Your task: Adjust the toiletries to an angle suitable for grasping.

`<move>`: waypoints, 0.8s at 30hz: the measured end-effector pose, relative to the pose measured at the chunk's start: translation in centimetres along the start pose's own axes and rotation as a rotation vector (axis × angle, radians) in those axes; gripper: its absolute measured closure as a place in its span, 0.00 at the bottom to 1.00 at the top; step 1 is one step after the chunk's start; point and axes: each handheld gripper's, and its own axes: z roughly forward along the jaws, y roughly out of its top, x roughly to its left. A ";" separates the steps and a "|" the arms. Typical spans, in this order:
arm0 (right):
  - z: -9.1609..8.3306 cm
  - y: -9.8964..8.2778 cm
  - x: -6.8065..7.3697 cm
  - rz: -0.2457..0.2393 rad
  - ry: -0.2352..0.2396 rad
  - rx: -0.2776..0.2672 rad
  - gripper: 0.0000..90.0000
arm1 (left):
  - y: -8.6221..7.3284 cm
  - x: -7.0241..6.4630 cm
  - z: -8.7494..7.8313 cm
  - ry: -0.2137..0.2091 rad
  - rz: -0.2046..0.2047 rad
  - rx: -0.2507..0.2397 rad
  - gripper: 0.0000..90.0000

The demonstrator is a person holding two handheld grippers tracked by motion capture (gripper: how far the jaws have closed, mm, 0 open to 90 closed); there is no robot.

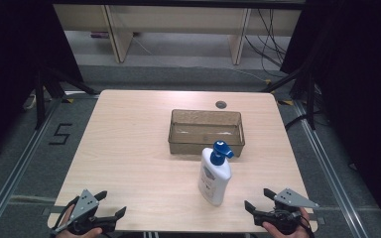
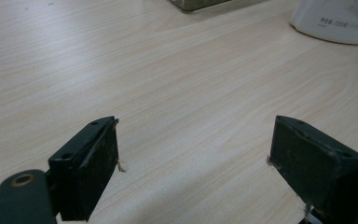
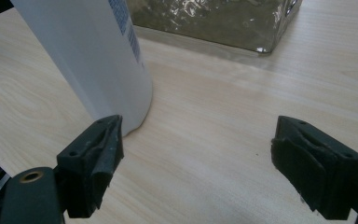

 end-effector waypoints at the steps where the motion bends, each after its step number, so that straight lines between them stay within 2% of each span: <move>1: 0.1 0.0 0.0 0.007 0.014 -0.004 0.20 | 0.0 0.0 0.0 0.001 -0.005 -0.004 0.17; 2: 0.0 0.0 -0.1 -0.001 -0.001 -0.004 0.20 | 0.0 0.0 0.1 0.002 -0.008 -0.001 0.17; 3: -0.1 0.0 0.0 0.018 0.007 0.001 0.20 | 0.0 0.1 0.1 -0.004 -0.002 0.000 0.17; 5: -0.2 0.1 -0.1 0.011 0.001 -0.001 0.20 | 0.0 0.0 0.1 -0.002 -0.013 -0.008 0.17; 6: -0.2 0.1 -0.2 0.011 0.000 -0.001 0.20 | 0.0 0.2 0.0 -0.001 0.014 0.018 0.17; 12: -0.3 0.2 -0.1 0.018 0.006 -0.015 0.20 | 0.0 0.2 0.0 0.010 0.000 0.001 0.17; 13: -0.4 0.2 -0.1 0.018 0.006 -0.008 0.20 | 0.1 0.2 -0.1 0.019 0.002 0.013 0.17; 14: -0.3 0.2 -0.1 0.014 0.007 -0.024 0.20 | 0.0 0.2 0.0 0.013 -0.008 -0.001 0.17; 16: -0.3 0.2 0.0 0.033 0.020 -0.026 0.20 | 0.0 0.3 -0.1 0.017 -0.007 0.002 0.17; 18: -0.5 0.3 -0.2 0.011 0.003 -0.027 0.20 | 0.0 0.4 -0.1 0.018 -0.005 0.002 0.17; 20: -0.6 0.4 0.0 0.034 0.020 -0.033 0.21 | 0.1 0.4 -0.2 0.022 0.003 0.022 0.17; 22: -0.6 0.4 -0.1 0.022 0.015 -0.039 0.21 | 0.1 0.4 -0.2 0.022 0.002 0.019 0.17; 24: -0.6 0.5 0.1 0.038 0.029 -0.055 0.21 | 0.1 0.3 -0.1 0.021 -0.007 0.012 0.17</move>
